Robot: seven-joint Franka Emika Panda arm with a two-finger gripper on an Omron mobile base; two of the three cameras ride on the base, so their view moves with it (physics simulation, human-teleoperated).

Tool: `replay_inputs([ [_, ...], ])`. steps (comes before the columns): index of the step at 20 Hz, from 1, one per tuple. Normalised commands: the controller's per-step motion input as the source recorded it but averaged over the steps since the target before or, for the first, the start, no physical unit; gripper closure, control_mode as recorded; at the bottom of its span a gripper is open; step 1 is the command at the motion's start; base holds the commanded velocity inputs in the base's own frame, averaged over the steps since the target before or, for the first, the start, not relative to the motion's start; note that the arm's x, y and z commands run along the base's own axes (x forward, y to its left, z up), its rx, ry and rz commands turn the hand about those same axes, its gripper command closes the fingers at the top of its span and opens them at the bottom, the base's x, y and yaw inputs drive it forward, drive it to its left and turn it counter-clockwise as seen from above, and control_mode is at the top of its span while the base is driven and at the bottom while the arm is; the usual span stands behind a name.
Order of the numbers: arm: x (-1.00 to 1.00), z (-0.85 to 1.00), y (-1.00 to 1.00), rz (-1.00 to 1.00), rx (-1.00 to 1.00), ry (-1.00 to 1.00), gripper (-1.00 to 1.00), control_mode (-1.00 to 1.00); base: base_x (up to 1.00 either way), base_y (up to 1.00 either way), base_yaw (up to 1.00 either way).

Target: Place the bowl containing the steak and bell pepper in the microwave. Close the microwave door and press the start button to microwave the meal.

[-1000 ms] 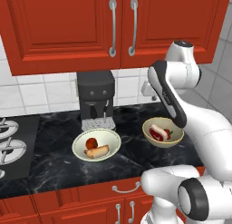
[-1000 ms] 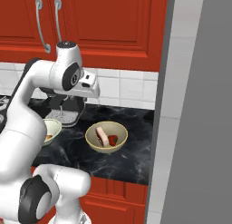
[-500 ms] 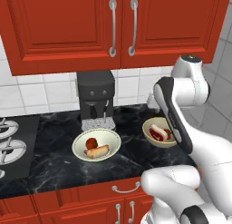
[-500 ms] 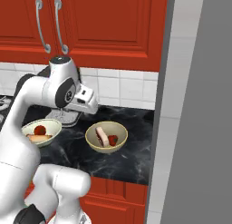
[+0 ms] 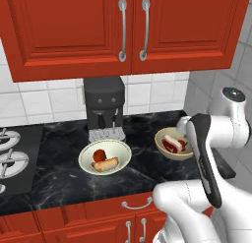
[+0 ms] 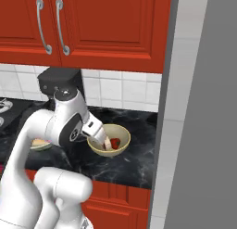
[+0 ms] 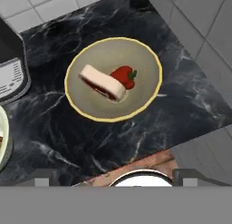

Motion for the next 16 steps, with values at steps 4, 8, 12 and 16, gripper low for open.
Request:
replay_inputs([
  [4,-0.04,-0.42,-0.47,-0.37,0.1,-0.06,-1.0,-1.0,0.0,0.0,0.0],
  [8,0.02,-0.36,-0.52,-0.28,0.1,0.0,-1.0,-1.0,0.0,0.0,0.0],
  [12,0.33,-0.21,-0.31,-0.13,0.12,0.0,-1.0,-1.0,0.0,0.0,0.0],
  [16,0.25,-0.12,-0.27,0.0,0.14,0.0,-1.0,-1.0,0.0,0.0,0.0],
])
